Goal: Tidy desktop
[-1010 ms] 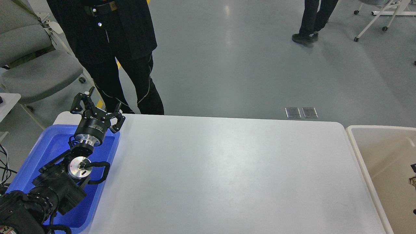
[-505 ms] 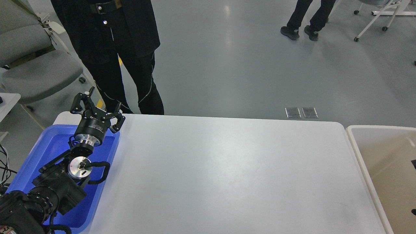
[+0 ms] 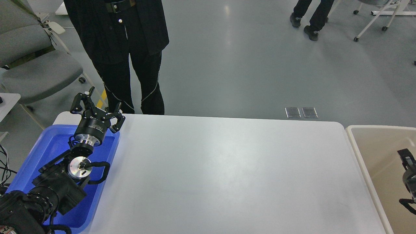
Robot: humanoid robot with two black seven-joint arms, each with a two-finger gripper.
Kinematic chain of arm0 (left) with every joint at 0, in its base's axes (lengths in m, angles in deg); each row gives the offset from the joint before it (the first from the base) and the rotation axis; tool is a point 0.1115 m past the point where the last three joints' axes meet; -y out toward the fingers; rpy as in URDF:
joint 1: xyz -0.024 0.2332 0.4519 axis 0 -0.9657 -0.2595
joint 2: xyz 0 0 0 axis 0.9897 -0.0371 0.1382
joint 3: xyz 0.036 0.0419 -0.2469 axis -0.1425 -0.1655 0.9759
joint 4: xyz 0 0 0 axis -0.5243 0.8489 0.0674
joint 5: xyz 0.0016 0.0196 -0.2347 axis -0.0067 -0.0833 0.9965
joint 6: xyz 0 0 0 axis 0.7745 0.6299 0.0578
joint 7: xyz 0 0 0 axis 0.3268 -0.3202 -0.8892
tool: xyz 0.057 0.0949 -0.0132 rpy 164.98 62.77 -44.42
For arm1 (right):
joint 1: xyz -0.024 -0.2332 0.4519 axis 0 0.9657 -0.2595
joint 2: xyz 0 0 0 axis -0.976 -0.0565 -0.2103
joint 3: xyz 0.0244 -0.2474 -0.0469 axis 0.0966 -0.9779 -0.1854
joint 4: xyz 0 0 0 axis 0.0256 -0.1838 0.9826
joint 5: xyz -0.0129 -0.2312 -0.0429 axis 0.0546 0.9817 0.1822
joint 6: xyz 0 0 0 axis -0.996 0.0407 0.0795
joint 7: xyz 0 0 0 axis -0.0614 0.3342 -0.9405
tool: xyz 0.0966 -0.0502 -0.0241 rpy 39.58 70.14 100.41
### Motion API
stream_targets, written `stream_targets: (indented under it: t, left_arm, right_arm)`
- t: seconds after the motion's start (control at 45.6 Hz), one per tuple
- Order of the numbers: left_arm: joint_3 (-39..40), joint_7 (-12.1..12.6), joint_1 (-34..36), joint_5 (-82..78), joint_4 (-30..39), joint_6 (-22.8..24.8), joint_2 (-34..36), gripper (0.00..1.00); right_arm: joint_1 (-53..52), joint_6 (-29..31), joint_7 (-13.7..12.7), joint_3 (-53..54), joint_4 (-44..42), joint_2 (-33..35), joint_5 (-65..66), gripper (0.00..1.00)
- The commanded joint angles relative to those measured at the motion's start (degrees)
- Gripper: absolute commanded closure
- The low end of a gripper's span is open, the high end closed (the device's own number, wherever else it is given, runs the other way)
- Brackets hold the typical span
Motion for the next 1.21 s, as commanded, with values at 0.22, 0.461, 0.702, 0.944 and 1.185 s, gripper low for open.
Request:
stream_targets:
  t: [0.22,0.461,0.702,0.944,1.185]
  left_arm:
    - [-0.08,0.00,0.00,0.00,0.00,0.00,0.00,0.00]
    - [-0.08,0.00,0.00,0.00,0.00,0.00,0.00,0.00]
    - [-0.08,0.00,0.00,0.00,0.00,0.00,0.00,0.00]
    - [-0.08,0.00,0.00,0.00,0.00,0.00,0.00,0.00]
    - [-0.08,0.00,0.00,0.00,0.00,0.00,0.00,0.00]
  right_arm:
    - [-2.87,5.53,0.39,24.31,30.81,16.62,-6.28,0.00]
    - [1.87,3.78,5.22,41.02,49.18,19.17,-5.32,0.00]
    - [7.32,-6.33,18.67,46.65,62.02,13.81,-0.23,0.00]
    - [9.16,-15.73,23.15,46.39,62.64,4.24,8.22,0.00]
    - [9.78,-19.26,29.66,47.09,62.64,-0.08,8.13,0.00]
